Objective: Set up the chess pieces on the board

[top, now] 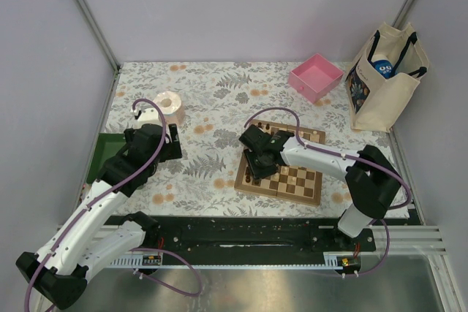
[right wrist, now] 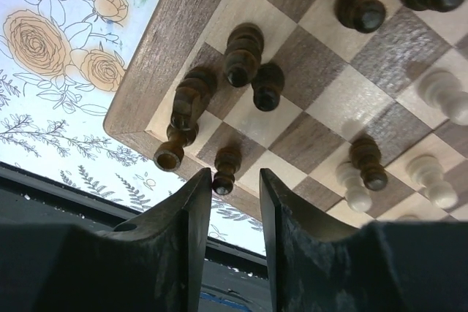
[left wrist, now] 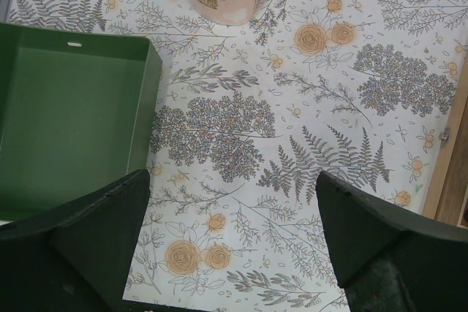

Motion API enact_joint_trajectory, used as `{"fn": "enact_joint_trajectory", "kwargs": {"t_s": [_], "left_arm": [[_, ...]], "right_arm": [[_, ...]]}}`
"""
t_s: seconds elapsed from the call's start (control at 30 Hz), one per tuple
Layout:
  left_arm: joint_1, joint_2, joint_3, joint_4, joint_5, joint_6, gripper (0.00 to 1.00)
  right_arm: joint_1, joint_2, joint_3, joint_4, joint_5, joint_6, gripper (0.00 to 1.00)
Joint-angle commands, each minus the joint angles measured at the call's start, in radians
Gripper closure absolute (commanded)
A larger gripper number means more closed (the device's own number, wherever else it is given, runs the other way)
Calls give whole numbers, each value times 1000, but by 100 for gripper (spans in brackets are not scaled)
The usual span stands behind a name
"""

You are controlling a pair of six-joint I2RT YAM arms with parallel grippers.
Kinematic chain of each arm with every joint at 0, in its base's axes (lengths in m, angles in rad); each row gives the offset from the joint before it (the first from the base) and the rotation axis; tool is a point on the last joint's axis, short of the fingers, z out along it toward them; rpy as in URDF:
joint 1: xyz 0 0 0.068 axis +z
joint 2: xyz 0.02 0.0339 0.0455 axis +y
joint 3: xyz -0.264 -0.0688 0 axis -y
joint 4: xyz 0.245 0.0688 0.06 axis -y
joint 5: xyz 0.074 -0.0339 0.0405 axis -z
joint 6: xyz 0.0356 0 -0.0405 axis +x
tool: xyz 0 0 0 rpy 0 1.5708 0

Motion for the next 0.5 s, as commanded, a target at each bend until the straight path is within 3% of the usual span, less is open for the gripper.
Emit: {"fn": "enact_joint_trajectory", "kwargs": {"t_s": [0.0, 0.47], "left_arm": [[5, -7, -5, 14, 8, 1, 1], [3, -11, -6, 14, 9, 0, 1]], "right_arm": [[3, -90, 38, -19, 84, -19, 58], [-52, -21, 85, 26, 97, 1, 59]]}}
